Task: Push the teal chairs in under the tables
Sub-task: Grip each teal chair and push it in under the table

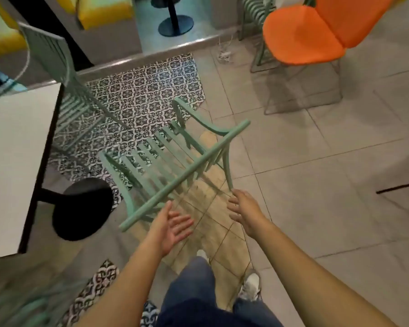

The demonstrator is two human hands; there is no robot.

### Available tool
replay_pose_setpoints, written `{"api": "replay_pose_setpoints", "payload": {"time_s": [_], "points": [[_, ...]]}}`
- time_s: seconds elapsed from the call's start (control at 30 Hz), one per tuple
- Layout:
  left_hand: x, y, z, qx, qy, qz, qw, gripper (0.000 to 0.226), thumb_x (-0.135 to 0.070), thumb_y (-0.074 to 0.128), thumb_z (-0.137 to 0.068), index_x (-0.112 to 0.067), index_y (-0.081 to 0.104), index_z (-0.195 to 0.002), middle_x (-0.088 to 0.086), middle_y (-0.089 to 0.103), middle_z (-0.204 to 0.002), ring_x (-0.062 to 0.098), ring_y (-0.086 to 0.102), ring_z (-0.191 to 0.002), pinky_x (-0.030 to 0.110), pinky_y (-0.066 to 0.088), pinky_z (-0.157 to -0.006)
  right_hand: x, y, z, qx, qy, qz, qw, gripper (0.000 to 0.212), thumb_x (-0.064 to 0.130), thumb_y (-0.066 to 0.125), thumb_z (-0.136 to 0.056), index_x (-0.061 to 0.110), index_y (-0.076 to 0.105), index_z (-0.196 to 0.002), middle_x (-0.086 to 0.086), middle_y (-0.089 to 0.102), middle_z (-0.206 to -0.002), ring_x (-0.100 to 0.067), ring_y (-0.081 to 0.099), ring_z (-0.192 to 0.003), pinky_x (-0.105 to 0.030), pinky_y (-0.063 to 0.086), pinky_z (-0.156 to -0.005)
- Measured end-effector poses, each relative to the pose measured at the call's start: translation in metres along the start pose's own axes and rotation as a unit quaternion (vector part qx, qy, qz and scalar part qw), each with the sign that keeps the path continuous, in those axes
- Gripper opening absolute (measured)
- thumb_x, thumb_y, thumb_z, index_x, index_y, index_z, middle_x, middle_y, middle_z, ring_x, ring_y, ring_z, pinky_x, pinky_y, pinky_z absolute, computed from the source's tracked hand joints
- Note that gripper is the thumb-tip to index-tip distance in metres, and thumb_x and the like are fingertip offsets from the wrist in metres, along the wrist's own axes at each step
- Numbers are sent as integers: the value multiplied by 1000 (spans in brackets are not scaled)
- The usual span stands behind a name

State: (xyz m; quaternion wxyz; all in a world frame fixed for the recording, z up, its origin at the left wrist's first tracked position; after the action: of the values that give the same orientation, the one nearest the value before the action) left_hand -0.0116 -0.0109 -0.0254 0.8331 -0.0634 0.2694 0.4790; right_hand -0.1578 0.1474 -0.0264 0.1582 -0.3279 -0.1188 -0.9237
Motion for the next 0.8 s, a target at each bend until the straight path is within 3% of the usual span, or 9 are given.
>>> {"api": "replay_pose_setpoints", "payload": {"time_s": [0.2,0.37,0.47,0.63,0.73,0.8], "points": [[4,17,-22,-82,12,224,971,82,-60,47,-92,-7,22,-150,24,51,-136,38,59,-113,47,53,-70,31,-2,-36,36,26,-22,999,34,35,49,-97,19,46,-127,-4,54,-119,-22,57,-107,-42,48,-95],[-5,21,-45,-119,60,376,917,81,-59,52,-90,-14,23,-151,20,49,-136,34,58,-109,49,51,-75,74,8,-71,72,24,4,997,40,37,53,-95,20,43,-130,-10,52,-126,-27,56,-112,-43,49,-93],[-9,20,-52,-146,64,405,900,75,-57,53,-90,-16,28,-148,19,44,-135,35,52,-117,50,51,-75,92,6,-89,82,42,-15,996,52,40,54,-94,19,38,-139,-16,47,-136,-33,52,-120,-49,46,-98],[-24,22,-53,-192,72,435,877,53,-53,53,-93,-12,37,-123,22,45,-134,38,54,-119,53,47,-95,124,14,-109,99,82,-32,991,57,38,52,-96,15,32,-145,-21,39,-144,-36,45,-127,-47,45,-96],[-26,20,-54,-221,75,440,867,61,-52,52,-94,-12,35,-137,21,51,-120,37,57,-111,51,47,-89,137,15,-121,80,95,-37,992,55,38,55,-94,16,37,-140,-20,41,-142,-37,46,-126,-49,48,-92],[-27,17,-52,-246,89,454,851,64,-50,49,-96,-11,32,-144,17,50,-106,35,57,-103,50,46,-93,147,18,-130,75,101,-25,992,51,37,57,-94,15,41,-137,-19,43,-141,-36,47,-125,-50,49,-92]]}}
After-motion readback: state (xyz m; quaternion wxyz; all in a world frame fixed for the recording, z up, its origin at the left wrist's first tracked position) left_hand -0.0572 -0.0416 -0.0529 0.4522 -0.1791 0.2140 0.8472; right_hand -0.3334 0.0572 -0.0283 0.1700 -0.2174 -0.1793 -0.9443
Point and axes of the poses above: each hand's wrist, its own z-axis away from the middle knuckle, its own y-axis out of the palm, x = y × z, the point moved 3 cm from there along -z, towards the middle knuckle
